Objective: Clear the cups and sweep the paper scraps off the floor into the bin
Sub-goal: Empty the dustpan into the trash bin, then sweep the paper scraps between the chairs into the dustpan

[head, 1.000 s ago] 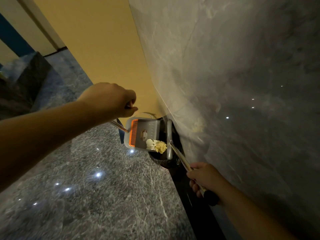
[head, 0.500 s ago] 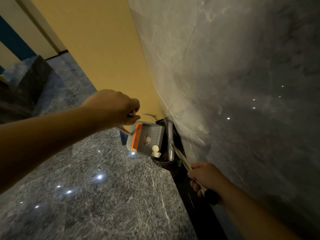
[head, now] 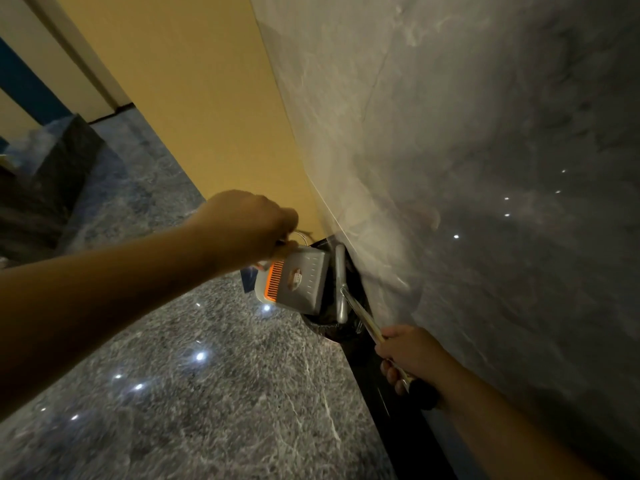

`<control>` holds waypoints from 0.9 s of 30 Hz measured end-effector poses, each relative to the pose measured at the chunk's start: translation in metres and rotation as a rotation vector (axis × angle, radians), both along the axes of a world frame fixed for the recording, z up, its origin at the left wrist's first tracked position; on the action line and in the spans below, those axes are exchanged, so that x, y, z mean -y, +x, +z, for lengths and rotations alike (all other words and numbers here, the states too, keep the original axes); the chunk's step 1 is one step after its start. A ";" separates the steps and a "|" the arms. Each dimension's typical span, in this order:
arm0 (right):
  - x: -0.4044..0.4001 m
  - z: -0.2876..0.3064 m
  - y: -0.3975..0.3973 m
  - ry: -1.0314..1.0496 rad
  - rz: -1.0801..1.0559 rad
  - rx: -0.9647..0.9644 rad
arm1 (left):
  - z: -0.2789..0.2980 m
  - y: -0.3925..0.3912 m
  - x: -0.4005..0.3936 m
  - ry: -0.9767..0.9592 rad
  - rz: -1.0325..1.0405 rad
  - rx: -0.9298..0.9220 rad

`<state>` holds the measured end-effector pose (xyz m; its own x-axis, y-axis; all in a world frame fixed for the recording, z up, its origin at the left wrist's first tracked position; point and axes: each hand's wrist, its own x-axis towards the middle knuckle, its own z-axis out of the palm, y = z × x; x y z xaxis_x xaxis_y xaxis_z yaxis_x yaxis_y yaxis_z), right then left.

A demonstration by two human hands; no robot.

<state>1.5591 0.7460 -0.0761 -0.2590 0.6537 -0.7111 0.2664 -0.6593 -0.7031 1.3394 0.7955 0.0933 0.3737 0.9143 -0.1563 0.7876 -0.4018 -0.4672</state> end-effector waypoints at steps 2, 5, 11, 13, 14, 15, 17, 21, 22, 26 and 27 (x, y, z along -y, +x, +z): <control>0.000 -0.002 0.000 0.009 -0.005 0.002 | 0.003 -0.007 -0.001 0.047 0.074 0.053; 0.001 -0.005 -0.003 0.033 0.005 0.022 | 0.005 -0.018 0.006 0.093 0.144 0.108; 0.015 0.000 -0.013 0.055 0.073 0.018 | 0.015 -0.043 0.038 0.176 0.248 0.237; 0.021 0.000 -0.018 0.078 0.106 0.027 | 0.018 -0.054 0.052 0.202 0.279 0.277; 0.025 0.002 -0.020 0.096 0.128 0.036 | 0.018 -0.060 0.060 0.218 0.299 0.291; 0.028 0.004 -0.022 0.107 0.148 0.035 | 0.020 -0.066 0.067 0.233 0.316 0.302; 0.033 0.012 -0.027 0.087 0.157 -0.004 | 0.022 -0.078 0.083 0.255 0.361 0.313; 0.041 0.036 -0.046 0.095 0.252 -0.057 | 0.023 -0.113 0.112 0.297 0.472 0.345; 0.042 0.039 -0.055 0.104 0.285 -0.051 | 0.021 -0.124 0.119 0.304 0.500 0.359; 0.042 0.039 -0.104 0.082 0.372 -0.059 | 0.004 -0.174 0.144 0.307 0.652 0.425; 0.042 0.037 -0.118 0.066 0.389 -0.072 | -0.002 -0.188 0.151 0.305 0.695 0.445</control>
<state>1.4410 0.7045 -0.0386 -0.5439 0.5406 -0.6418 0.4357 -0.4717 -0.7666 1.1515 0.6445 0.0912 -0.3149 0.9356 0.1593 0.9421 0.3286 -0.0672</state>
